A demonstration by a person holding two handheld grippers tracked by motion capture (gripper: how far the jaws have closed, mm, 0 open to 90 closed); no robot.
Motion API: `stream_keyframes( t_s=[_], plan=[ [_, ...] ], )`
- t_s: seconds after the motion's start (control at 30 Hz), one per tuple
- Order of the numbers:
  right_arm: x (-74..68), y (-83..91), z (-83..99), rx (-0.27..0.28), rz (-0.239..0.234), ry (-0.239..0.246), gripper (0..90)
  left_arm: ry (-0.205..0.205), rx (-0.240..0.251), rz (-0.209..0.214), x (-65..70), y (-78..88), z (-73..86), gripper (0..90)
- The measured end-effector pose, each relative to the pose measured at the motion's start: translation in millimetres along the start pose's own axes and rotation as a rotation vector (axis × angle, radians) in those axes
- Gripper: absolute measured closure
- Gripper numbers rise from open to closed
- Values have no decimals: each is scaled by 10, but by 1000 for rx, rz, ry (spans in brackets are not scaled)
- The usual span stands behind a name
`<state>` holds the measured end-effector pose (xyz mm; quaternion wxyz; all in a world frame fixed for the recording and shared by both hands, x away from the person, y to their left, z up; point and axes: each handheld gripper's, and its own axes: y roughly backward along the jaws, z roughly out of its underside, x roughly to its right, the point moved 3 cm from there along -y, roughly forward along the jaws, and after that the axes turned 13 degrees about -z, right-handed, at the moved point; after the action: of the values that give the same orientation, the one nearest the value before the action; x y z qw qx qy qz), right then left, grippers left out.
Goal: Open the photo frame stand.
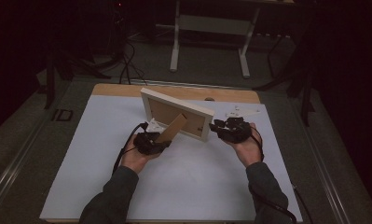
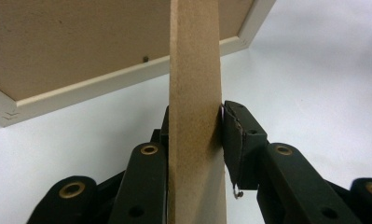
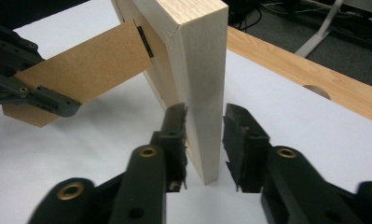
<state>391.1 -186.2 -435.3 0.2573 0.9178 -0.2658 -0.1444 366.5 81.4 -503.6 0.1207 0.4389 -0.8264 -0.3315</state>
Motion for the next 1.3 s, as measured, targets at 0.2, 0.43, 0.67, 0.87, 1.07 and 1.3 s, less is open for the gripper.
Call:
stream_keyframes(
  t_s=[0.2,0.43,0.67,0.87,1.07,1.3],
  plan=[
    [-45,-31,-32,0,-11,23,624,-2,-2,-2,7,-3,19,720],
    [-73,-63,-67,-5,-10,30,600,-10,-5,-3,25,-1,42,722],
    [-88,-93,-75,-17,-5,39,578,-15,-12,-7,37,-10,67,723],
    [-114,-108,-79,-6,-3,47,578,-12,-12,-4,38,-16,94,727],
    [-141,-121,-79,-10,-12,57,590,-11,-14,-3,40,-24,117,730],
    [-171,-124,-63,-2,-13,64,605,-8,-13,-1,47,-30,141,735]
  ],
)
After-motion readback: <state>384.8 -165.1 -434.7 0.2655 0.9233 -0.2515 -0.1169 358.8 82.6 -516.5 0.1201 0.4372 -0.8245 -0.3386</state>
